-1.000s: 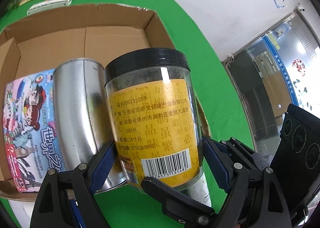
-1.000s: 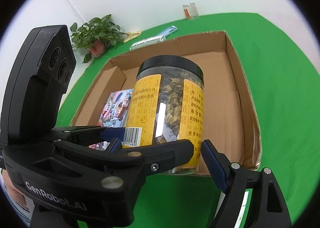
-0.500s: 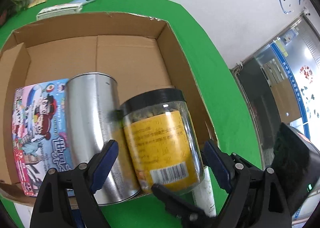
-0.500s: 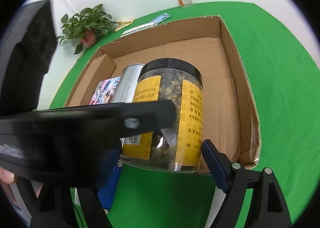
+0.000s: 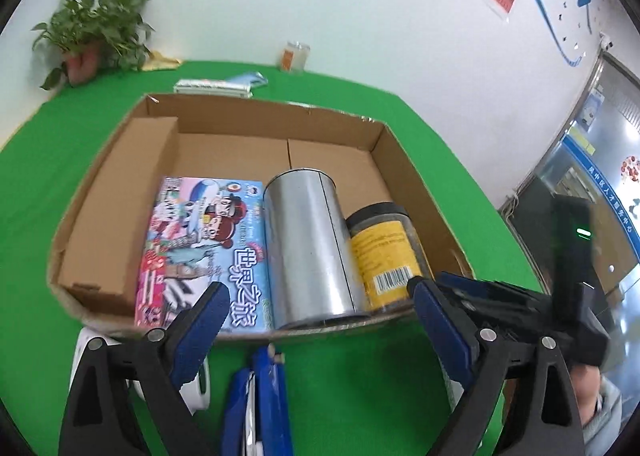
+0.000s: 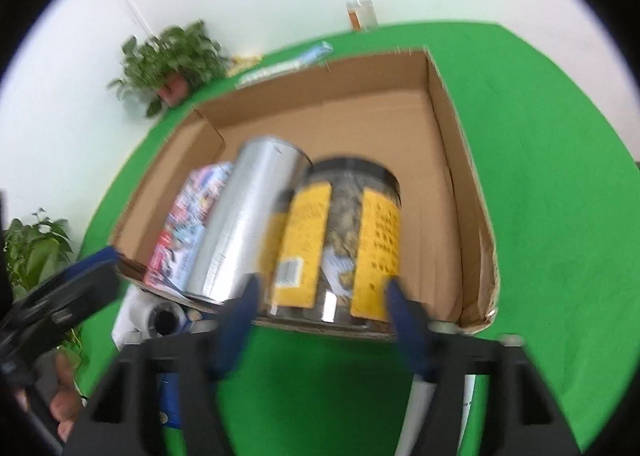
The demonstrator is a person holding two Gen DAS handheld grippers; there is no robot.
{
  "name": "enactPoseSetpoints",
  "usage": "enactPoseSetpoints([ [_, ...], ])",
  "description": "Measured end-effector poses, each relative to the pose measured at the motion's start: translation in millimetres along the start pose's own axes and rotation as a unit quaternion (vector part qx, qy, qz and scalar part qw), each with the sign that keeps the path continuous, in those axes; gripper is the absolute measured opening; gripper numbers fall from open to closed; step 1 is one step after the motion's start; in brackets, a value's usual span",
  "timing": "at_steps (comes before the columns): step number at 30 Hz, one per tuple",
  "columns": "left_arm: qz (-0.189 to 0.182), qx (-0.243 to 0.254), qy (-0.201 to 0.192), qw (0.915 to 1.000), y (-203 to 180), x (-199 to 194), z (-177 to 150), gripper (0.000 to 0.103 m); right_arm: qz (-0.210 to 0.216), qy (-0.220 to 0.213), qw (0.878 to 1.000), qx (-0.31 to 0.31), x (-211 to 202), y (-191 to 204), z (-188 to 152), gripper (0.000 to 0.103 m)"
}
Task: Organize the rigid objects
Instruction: 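Lower the jar beside the canister and open the left gripper, then move both grippers toward the white spray bottle on the table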
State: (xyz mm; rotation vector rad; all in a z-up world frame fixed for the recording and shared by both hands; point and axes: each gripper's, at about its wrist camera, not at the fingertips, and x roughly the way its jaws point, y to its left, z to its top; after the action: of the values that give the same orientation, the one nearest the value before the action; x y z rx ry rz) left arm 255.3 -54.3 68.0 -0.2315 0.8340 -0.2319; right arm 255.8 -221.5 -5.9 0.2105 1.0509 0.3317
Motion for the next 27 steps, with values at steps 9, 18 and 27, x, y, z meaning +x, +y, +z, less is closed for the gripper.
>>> enactPoseSetpoints([
  [9, 0.064, 0.056, -0.102, 0.9912, -14, -49, -34, 0.103, -0.050, -0.087, 0.993, -0.057, -46, 23, -26, 0.080],
  [18, 0.060, 0.051, -0.090, 0.9928, -13, -59, -62, 0.060, -0.062, -0.128, 0.988, -0.061, -65, 35, -93, 0.085],
  [27, 0.070, 0.066, -0.082, 0.9920, -28, -75, -94, 0.098, -0.068, -0.188, 0.978, -0.061, -92, 43, -124, 0.101],
])
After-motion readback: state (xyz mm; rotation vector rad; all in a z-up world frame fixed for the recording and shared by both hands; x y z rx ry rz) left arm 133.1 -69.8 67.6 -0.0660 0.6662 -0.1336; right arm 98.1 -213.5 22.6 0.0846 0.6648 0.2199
